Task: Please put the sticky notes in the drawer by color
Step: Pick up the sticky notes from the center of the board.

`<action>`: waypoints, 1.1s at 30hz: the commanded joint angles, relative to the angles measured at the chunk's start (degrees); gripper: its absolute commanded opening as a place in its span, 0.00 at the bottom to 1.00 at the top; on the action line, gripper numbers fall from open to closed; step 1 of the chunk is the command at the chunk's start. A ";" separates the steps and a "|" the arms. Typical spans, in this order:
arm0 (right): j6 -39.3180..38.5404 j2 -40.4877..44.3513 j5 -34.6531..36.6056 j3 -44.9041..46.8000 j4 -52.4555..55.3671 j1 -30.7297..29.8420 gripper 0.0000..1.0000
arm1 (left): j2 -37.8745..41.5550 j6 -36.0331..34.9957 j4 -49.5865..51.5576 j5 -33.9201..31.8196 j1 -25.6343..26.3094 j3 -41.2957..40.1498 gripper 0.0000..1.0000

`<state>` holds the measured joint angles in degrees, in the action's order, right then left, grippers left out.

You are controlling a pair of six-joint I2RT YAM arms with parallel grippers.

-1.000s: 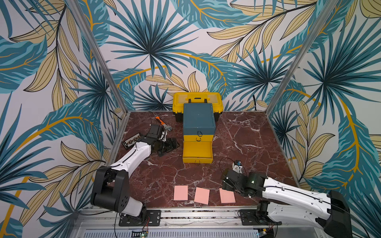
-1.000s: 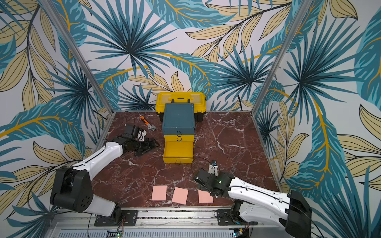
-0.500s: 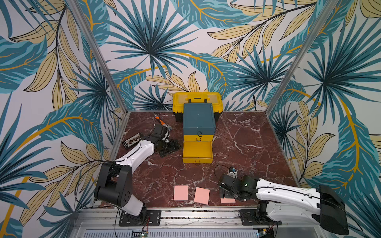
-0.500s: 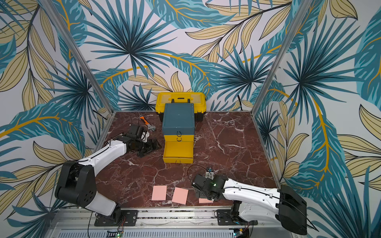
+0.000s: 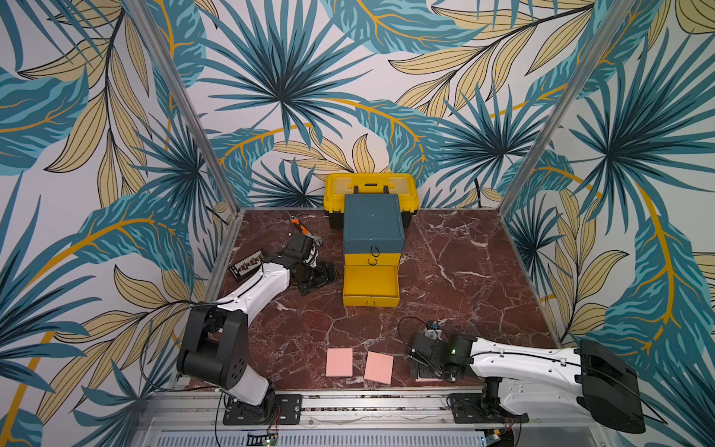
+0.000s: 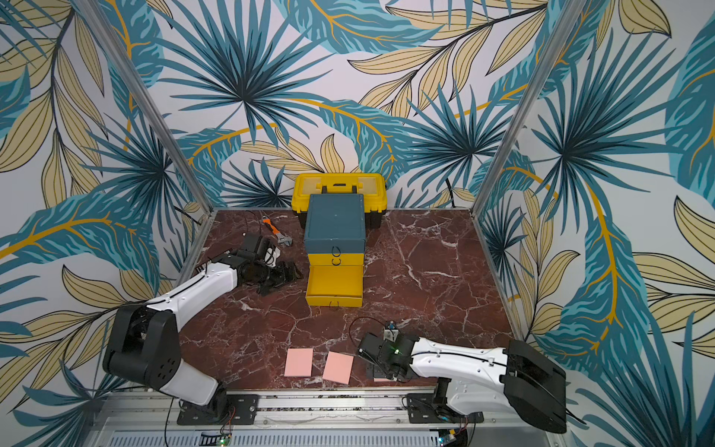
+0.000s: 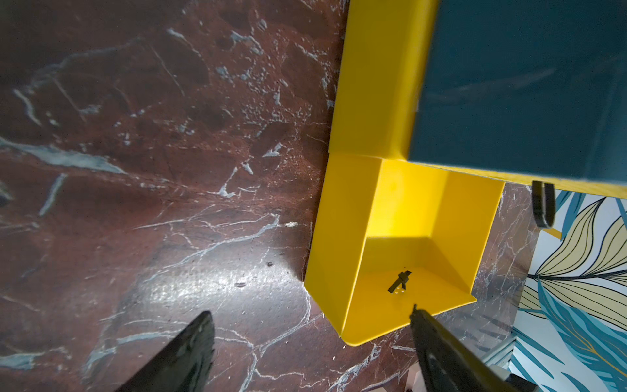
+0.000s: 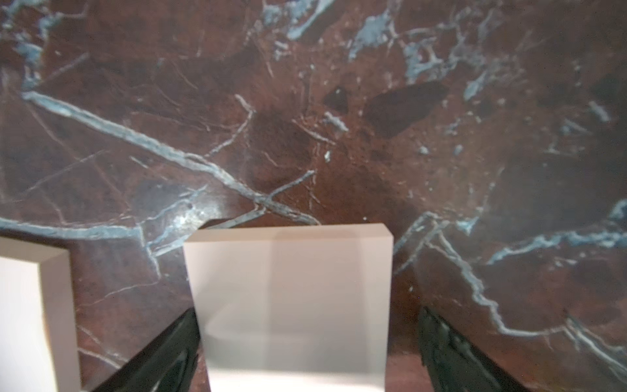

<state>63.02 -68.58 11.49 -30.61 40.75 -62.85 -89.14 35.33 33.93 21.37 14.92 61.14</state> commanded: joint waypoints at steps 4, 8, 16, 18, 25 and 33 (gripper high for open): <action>1.09 -2.81 0.51 0.31 -0.55 -0.27 0.99 | 1.66 -0.91 0.87 -0.57 0.11 1.07 0.92; 1.56 -4.74 0.32 -0.24 -0.10 -0.28 0.97 | 1.68 -1.05 0.89 -0.64 0.17 0.95 0.92; 1.58 -4.56 -0.34 0.01 -1.06 -0.44 0.89 | 2.18 -0.97 0.16 -0.67 0.16 -0.19 0.92; 1.58 -4.46 -0.65 0.20 -1.29 -0.50 0.88 | 2.29 -0.90 0.04 -0.73 0.17 -0.41 0.92; -0.03 -2.70 0.60 -1.56 0.99 -0.50 0.83 | 2.37 -0.74 -0.44 -0.58 0.17 -0.84 0.92; 0.13 -2.09 0.37 -1.48 0.52 -0.50 0.80 | 2.55 -0.47 -0.89 -0.45 0.12 -1.38 0.92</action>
<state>63.35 -70.83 11.68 -32.05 40.36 -63.05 -88.31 35.33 33.89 21.21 14.94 60.34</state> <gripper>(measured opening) 0.805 0.919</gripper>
